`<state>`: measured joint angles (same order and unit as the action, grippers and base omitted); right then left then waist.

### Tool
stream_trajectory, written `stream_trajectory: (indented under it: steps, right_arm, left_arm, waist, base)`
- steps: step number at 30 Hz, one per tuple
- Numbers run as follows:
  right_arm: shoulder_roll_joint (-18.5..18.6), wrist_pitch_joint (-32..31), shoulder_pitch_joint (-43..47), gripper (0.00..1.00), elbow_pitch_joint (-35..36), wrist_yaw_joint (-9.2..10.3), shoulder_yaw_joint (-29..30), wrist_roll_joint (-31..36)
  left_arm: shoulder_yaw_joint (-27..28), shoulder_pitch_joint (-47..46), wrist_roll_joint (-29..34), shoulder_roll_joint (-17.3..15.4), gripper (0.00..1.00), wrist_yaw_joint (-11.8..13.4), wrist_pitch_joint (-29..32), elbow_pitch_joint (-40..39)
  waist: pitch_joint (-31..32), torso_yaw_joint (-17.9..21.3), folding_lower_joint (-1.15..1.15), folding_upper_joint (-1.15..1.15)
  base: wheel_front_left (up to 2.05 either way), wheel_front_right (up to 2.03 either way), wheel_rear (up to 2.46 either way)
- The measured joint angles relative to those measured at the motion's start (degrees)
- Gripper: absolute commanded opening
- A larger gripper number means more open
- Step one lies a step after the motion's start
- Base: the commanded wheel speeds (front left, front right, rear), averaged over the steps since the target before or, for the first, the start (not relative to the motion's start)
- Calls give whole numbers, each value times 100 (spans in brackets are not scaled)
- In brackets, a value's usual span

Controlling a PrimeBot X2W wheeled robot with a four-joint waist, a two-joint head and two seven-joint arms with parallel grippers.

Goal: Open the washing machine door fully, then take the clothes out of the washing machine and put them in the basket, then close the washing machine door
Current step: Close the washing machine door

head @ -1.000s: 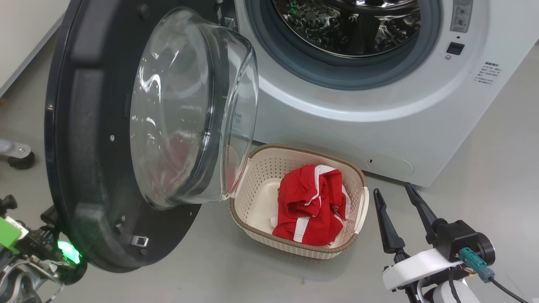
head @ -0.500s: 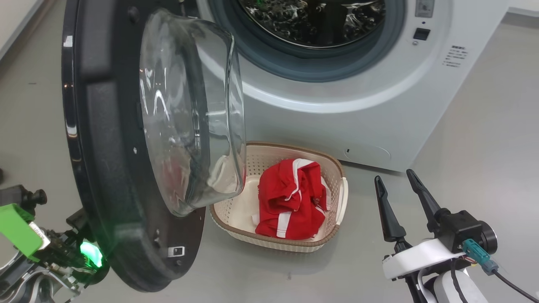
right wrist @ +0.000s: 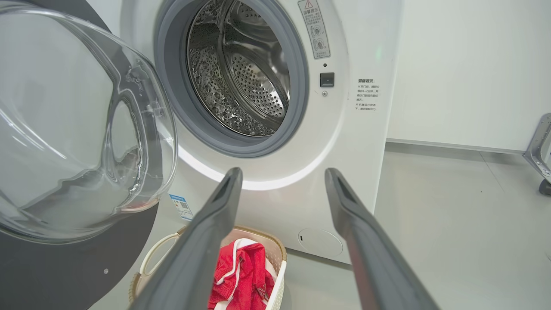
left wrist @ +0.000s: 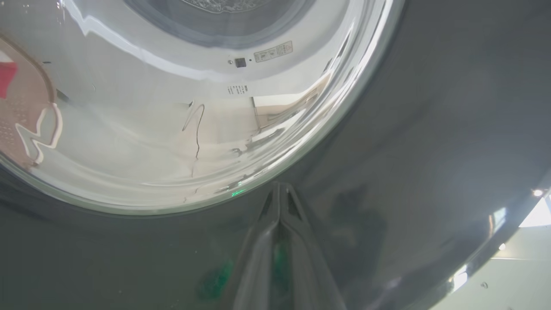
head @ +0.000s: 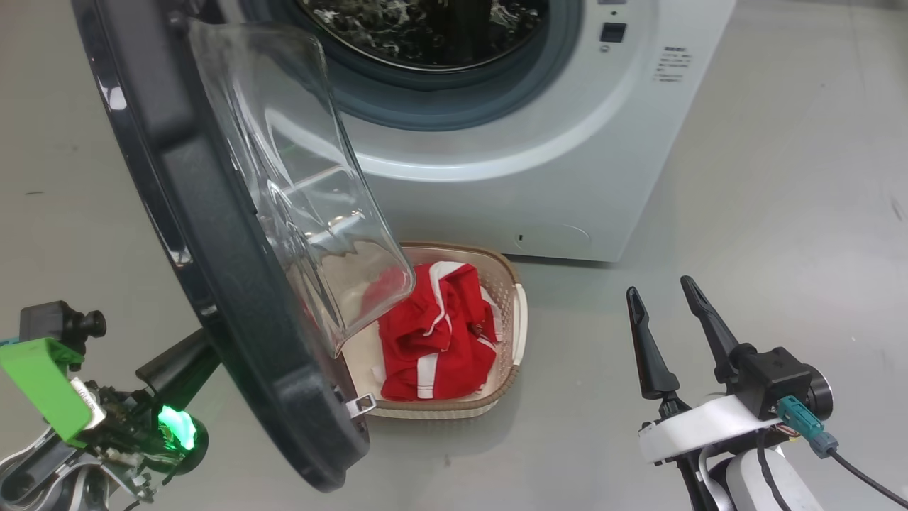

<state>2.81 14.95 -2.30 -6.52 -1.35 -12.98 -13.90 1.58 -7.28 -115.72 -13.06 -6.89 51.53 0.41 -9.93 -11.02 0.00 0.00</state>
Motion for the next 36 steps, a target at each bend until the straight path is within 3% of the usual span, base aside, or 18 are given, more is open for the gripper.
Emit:
stream_trajectory:
  steps: [21,36]
  right_arm:
    - [-1,-1,-115,100,94,153,-283,-378]
    - [-2,0,-210,100,250,290,-413,-549]
  left_arm:
    - [-99,-151,331,187,0,-2,-69,-58]
    - [-115,-925,534,305,0,120,-487,234]
  waist:
    - [-159,1310,0,0]
    - [-370,2091,0,0]
  base:
    - [0,0,0]
    - [0,0,0]
